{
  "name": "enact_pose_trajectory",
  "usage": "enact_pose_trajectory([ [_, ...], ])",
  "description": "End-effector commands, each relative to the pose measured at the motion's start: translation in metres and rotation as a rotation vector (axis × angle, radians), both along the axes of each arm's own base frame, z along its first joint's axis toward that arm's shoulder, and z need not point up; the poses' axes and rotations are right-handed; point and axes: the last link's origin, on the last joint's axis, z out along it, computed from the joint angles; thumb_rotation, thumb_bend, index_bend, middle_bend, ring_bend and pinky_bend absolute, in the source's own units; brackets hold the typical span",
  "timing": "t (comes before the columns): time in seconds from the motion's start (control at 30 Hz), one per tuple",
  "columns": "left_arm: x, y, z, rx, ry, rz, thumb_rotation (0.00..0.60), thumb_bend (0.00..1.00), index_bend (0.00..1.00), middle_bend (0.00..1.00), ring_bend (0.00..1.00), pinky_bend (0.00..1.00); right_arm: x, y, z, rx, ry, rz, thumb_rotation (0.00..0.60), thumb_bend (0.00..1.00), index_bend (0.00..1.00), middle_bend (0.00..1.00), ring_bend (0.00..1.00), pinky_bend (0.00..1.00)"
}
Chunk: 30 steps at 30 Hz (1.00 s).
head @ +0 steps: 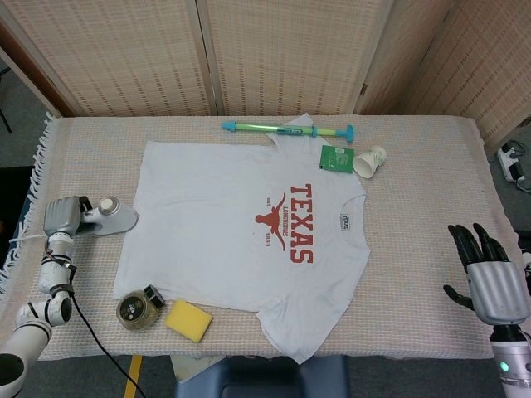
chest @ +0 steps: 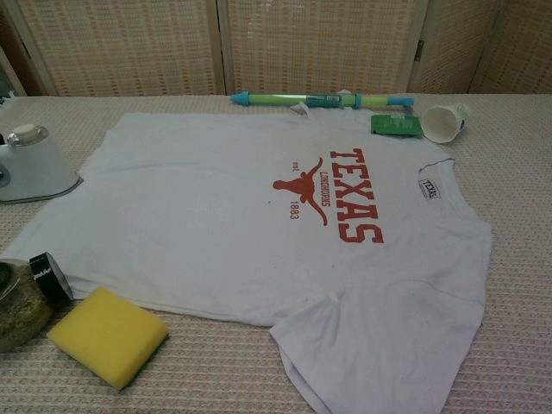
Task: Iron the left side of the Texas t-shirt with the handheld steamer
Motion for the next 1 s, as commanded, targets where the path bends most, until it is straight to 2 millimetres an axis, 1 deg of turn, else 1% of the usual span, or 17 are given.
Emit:
enact_pose_trajectory([
  [0.03,0.002,-0.001,-0.006,-0.008,-0.011,-0.018,0.600,0.53,0.73,0.78,0.62,0.61,0.000,0.000,-0.001,0.001,0.000,-0.001,0.600,0.00,0.00,0.10,0.00,0.18],
  [0.1,0.003,-0.001,-0.008,-0.011,-0.020,-0.026,0.600,0.53,0.76,0.81,0.65,0.64,0.001,0.000,-0.001,0.003,0.001,-0.003,0.600,0.00,0.00,0.10,0.00,0.18],
  [0.23,0.006,-0.001,-0.010,0.006,-0.076,-0.049,0.600,0.54,0.78,0.87,0.71,0.69,0.002,-0.001,-0.002,0.002,0.002,-0.003,0.600,0.00,0.00,0.10,0.00,0.18],
  [0.3,0.010,-0.001,-0.009,0.035,-0.126,-0.080,0.600,0.55,0.80,0.92,0.75,0.73,0.003,-0.001,-0.002,0.001,0.003,-0.004,0.600,0.00,0.00,0.10,0.00,0.18],
  [0.37,0.014,0.000,-0.009,0.044,-0.166,-0.105,0.600,0.55,0.86,0.97,0.80,0.77,0.003,-0.001,-0.002,0.001,0.004,-0.004,0.600,0.00,0.00,0.10,0.00,0.18],
  [0.47,0.024,0.003,-0.007,0.057,-0.216,-0.164,0.600,0.56,0.90,1.00,0.84,0.80,0.004,-0.001,-0.003,0.003,0.003,-0.003,0.600,0.00,0.00,0.10,0.00,0.18],
  [0.6,0.042,0.005,-0.007,0.052,-0.254,-0.261,0.600,0.56,0.91,1.00,0.85,0.81,0.006,-0.003,-0.007,0.033,0.004,0.002,0.600,0.00,0.00,0.10,0.00,0.18],
  [0.7,0.059,0.005,-0.010,0.030,-0.262,-0.348,0.600,0.55,0.91,1.00,0.85,0.81,0.010,-0.005,-0.017,0.110,-0.014,0.015,0.600,0.00,0.00,0.10,0.00,0.18],
  [0.73,0.067,0.004,-0.013,0.014,-0.262,-0.378,0.600,0.55,0.91,1.00,0.85,0.81,0.013,-0.007,-0.023,0.161,-0.022,0.022,0.600,0.02,0.00,0.10,0.00,0.18],
  [0.8,0.078,0.003,-0.018,-0.019,-0.253,-0.419,0.600,0.55,0.91,1.00,0.85,0.81,0.017,-0.011,-0.033,0.248,-0.039,0.037,0.600,0.09,0.00,0.10,0.00,0.18],
  [0.9,0.099,-0.002,-0.028,-0.069,-0.241,-0.481,0.600,0.55,0.90,1.00,0.85,0.81,0.027,-0.022,-0.056,0.402,-0.086,0.068,0.600,0.36,0.00,0.09,0.00,0.18],
  [1.0,0.123,-0.006,-0.040,-0.103,-0.228,-0.534,0.600,0.56,0.90,1.00,0.85,0.81,0.038,-0.035,-0.085,0.564,-0.132,0.092,0.600,0.68,0.00,0.06,0.00,0.17],
])
